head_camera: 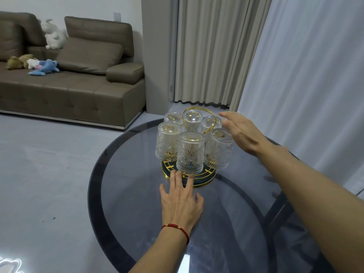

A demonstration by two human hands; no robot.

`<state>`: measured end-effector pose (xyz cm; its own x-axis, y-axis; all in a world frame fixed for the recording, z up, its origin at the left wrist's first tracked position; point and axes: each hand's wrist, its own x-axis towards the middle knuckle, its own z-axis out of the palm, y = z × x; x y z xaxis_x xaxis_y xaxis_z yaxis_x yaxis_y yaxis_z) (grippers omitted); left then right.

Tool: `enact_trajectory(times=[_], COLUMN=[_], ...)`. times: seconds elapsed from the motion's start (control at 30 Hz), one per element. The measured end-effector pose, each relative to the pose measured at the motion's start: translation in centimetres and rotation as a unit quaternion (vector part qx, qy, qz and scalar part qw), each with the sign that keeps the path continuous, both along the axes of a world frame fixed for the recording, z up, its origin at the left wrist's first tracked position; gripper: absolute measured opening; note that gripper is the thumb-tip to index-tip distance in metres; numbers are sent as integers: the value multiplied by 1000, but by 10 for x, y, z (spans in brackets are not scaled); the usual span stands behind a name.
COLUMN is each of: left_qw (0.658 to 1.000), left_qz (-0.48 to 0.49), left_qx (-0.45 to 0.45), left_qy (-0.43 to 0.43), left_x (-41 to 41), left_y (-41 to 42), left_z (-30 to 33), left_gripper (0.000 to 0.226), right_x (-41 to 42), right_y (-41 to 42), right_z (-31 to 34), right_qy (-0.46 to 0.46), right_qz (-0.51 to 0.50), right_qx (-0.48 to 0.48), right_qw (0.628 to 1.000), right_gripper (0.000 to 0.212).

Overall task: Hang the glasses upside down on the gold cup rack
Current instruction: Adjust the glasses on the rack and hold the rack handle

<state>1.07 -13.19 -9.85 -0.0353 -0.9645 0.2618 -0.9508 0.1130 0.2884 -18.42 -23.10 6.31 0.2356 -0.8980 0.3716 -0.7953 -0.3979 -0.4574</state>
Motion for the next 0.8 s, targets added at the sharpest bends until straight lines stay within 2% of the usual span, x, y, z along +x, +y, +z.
enact_trajectory(times=[0.23,0.8], left_qw=[1000,1000], left_qz=[0,3], left_qx=[-7,-7], left_qy=[10,7], left_x=[0,0], left_y=[0,-1], left_z=[0,-2], left_gripper=[59,59], right_x=[9,-14], right_y=[-33,-35], right_z=[8,14], right_qy=[-128,3], right_qz=[24,15], right_qx=[118,67], right_qw=[984,998], right_gripper=[70,71])
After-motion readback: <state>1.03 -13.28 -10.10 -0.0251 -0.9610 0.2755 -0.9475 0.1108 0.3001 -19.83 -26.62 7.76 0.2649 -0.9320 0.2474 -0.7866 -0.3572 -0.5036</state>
